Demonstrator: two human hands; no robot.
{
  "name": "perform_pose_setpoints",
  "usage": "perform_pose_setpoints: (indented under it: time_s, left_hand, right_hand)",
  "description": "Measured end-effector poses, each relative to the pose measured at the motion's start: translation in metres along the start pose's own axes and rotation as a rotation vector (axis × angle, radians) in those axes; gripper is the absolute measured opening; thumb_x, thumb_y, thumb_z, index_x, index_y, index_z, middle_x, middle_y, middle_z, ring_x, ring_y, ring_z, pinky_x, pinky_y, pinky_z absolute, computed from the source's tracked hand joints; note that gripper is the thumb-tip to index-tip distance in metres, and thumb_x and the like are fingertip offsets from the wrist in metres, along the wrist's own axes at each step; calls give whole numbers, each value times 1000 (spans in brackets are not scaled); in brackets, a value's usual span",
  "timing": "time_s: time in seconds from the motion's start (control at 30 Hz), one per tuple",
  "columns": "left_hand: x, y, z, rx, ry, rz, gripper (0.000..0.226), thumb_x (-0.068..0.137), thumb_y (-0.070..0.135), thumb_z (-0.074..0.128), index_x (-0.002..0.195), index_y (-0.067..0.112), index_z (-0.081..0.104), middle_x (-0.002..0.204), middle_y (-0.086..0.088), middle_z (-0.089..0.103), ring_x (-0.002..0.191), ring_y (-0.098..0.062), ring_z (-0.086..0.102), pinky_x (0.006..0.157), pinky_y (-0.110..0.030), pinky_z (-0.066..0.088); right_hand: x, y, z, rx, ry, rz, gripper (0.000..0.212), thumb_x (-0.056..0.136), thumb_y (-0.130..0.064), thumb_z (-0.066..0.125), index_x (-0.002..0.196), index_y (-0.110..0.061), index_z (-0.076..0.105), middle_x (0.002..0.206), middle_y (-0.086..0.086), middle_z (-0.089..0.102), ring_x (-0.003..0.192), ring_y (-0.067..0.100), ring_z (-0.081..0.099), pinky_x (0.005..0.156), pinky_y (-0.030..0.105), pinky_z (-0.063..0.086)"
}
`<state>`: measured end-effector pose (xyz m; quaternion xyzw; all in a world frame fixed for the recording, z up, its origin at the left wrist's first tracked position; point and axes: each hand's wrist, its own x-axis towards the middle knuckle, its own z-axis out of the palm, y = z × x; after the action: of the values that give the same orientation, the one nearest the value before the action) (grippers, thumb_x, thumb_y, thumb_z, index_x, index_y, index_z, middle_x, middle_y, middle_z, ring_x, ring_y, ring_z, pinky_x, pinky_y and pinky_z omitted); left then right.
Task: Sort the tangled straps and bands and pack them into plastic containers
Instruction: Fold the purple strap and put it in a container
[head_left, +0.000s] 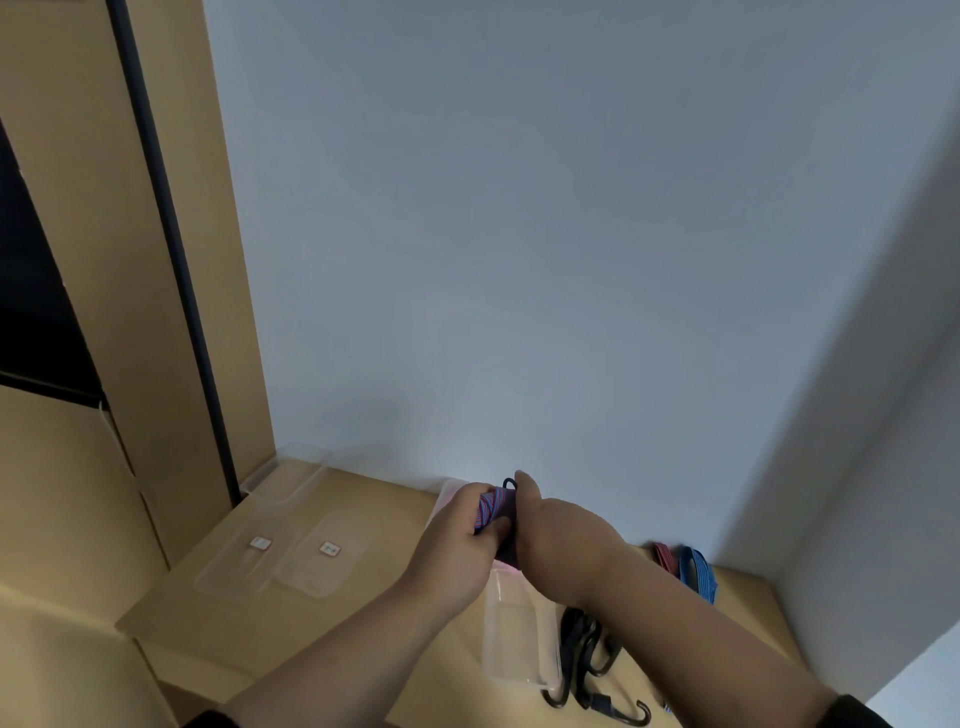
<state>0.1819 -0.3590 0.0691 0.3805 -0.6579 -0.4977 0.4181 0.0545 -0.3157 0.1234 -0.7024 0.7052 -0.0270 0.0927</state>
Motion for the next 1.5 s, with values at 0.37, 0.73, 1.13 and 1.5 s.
perform_pose_setpoints:
  time_s: [0.37,0.73,1.13,1.5]
  left_hand:
    - [-7,-19,3,-266,66,-260,23,100,5,48,94,20,64,66,2,54,55,-14,43,46,-22,30]
    - [-4,-27,-21,-285,41,-249,16,100,3,50,102,14,60,75,-8,55,53,-13,44,45,-23,31]
    - [4,-30,-58,-591,-45,-296,48,99,1,52,128,39,57,91,-8,71,66,-24,59,56,-35,51]
    - [7,-49,-58,-363,-266,-303,15,101,15,56,114,20,62,104,-18,72,75,-30,72,63,-37,57]
  right_hand:
    - [-4,-19,14,-151,-60,15,76,99,-16,39,156,3,-7,123,11,65,102,32,66,69,34,43]
    - [3,-33,36,-48,-43,4,82,102,-30,38,155,-6,-19,112,8,70,83,29,64,55,31,39]
    - [17,-24,33,366,204,97,75,92,-61,56,155,-32,27,127,-4,57,115,12,55,90,29,43]
    - [10,-22,70,1189,160,144,20,103,-18,55,115,-20,71,102,14,73,97,35,70,92,52,57]
